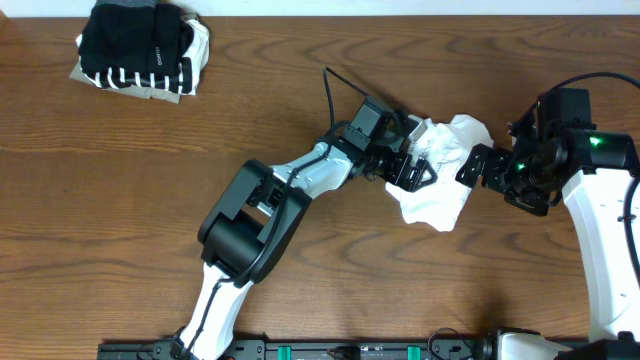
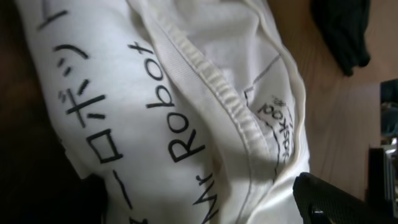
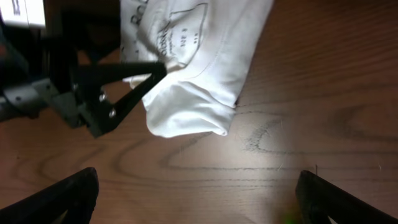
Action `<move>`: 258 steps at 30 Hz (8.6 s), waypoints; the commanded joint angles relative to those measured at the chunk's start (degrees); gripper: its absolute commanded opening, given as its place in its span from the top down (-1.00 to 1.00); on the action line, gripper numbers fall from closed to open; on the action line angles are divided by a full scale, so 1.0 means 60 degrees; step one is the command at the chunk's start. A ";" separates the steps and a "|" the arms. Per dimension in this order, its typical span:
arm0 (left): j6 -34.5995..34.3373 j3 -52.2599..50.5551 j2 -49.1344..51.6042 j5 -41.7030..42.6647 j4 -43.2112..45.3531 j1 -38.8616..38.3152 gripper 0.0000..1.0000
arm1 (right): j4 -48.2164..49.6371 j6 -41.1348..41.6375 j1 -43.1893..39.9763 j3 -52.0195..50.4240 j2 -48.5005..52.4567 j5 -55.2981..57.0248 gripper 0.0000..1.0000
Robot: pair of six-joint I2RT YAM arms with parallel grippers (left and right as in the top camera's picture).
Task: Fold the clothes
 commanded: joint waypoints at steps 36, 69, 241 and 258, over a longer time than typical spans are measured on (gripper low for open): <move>-0.1581 -0.0022 -0.1188 -0.1770 -0.0044 0.2630 0.88 | 0.0011 -0.0328 0.0087 -0.0124 -0.0113 0.0000 -0.99; -0.2328 0.2514 -0.2412 -0.4022 0.0754 0.6634 0.88 | -0.0051 -0.0324 0.0087 -0.0127 -0.0106 0.0004 -0.97; -0.2255 -0.7063 -1.9165 0.0040 -0.7173 0.8990 -0.96 | 0.2157 -0.0149 0.0091 -0.4215 -1.1774 0.2994 -0.99; -0.2255 -0.7063 -1.9165 0.0040 -0.7169 0.8990 -0.96 | 0.6634 -0.1395 0.0397 -0.8269 -1.3464 0.1661 -0.98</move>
